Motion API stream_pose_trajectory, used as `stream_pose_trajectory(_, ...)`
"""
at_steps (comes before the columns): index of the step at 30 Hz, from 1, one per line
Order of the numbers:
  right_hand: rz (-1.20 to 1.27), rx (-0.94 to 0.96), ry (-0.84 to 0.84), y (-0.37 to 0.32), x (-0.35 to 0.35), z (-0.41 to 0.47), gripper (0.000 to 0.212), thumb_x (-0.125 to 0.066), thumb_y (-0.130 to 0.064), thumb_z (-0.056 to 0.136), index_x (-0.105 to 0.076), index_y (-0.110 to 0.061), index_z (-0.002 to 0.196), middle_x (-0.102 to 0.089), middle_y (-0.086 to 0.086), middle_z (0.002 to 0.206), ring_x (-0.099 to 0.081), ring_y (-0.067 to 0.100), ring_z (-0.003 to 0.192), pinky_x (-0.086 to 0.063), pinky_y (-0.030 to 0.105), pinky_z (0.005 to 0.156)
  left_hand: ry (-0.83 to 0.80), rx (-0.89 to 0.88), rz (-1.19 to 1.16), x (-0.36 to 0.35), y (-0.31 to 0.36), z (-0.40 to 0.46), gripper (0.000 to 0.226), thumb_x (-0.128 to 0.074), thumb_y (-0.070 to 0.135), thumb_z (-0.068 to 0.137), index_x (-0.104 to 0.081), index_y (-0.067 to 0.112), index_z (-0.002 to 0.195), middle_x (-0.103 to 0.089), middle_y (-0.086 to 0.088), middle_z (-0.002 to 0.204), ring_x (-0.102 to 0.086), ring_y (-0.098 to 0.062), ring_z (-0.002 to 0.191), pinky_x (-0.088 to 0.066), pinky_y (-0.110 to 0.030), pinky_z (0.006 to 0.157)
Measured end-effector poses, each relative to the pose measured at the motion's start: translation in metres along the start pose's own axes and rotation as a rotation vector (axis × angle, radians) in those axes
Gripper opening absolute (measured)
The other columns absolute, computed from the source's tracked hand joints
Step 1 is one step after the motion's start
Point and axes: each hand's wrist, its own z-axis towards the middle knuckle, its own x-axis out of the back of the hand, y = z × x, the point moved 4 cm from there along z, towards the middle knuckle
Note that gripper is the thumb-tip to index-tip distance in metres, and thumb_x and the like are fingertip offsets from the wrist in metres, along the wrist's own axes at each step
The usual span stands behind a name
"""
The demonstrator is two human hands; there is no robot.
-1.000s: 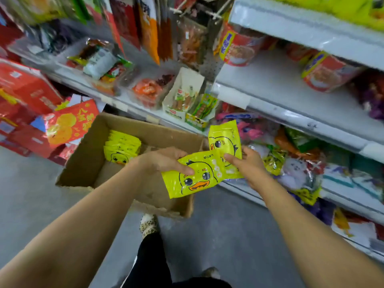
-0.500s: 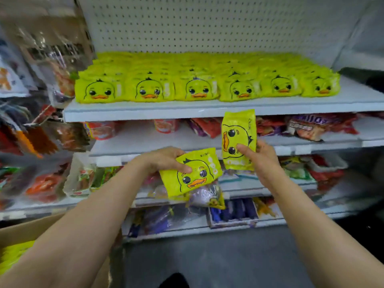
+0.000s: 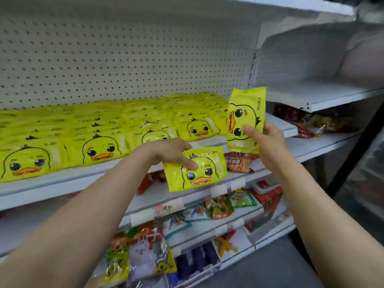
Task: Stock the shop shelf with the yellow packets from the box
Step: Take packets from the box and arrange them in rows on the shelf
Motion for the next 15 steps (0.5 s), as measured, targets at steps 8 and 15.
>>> stream_pose_trajectory(8, 0.027, 0.061, 0.021, -0.008, 0.045, 0.144, 0.031, -0.076, -0.014, 0.084, -0.069, -0.013, 0.114, -0.075, 0.006, 0.107, -0.071, 0.026, 0.103, -0.052, 0.052, 0.098, -0.045, -0.098, 0.090, 0.047, 0.077, 0.121, 0.040, -0.082, 0.046, 0.071, -0.071, 0.025, 0.104, -0.073, 0.011, 0.104, -0.066, -0.012, 0.103, -0.049, -0.040, 0.099)
stream_pose_trajectory(15, 0.080, 0.046, -0.015, 0.013, 0.092, 0.232, 0.031, -0.073, -0.012, 0.087, -0.067, -0.013, 0.117, -0.075, 0.006, 0.109, -0.071, 0.026, 0.102, -0.054, 0.051, 0.095, -0.060, -0.038, 0.083, 0.060, 0.111, 0.212, 0.033, -0.081, 0.035, 0.076, -0.071, 0.020, 0.104, -0.074, 0.004, 0.103, -0.068, -0.016, 0.102, -0.051, -0.036, 0.095)
